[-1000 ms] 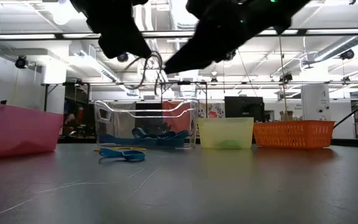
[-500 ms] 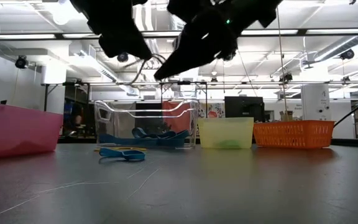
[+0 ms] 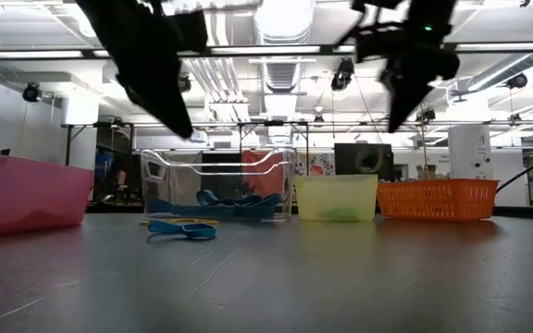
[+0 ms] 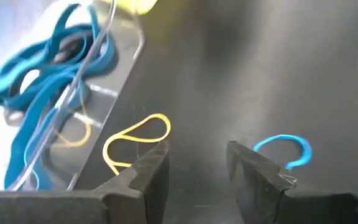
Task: Sort rubber bands into baskets
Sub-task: Put the yellow rubber band into the orange bin
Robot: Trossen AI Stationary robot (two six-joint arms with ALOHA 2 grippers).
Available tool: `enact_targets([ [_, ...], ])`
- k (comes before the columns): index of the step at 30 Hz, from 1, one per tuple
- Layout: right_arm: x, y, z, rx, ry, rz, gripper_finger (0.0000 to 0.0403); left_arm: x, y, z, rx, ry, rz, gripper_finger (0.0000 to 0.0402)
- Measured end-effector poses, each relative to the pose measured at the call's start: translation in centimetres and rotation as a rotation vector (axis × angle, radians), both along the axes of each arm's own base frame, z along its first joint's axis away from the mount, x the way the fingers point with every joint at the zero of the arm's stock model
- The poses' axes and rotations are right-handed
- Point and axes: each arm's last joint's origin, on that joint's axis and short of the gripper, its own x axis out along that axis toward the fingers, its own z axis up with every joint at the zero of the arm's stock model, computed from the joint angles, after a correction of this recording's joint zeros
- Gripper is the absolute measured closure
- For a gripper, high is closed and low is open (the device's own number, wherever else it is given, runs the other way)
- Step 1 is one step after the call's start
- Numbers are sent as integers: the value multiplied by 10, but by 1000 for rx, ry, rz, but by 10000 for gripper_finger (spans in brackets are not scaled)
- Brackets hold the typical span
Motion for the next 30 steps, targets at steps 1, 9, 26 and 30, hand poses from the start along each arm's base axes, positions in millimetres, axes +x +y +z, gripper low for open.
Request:
enact_targets([
  [1,-9,-6,2,-2,3,-59,394,2,2,-5,0,19,14,260],
  [9,-64,-47,-7,-49,-111,-456,392,13,10,-36,4,140,69,263],
  [26,-75,-66,-34,34,-63,-542,237,10,23,-43,-22,201,174,263],
  [30,-76,-65,-31,60,-84,-534,218,12,31,-47,-68,204,247,263],
])
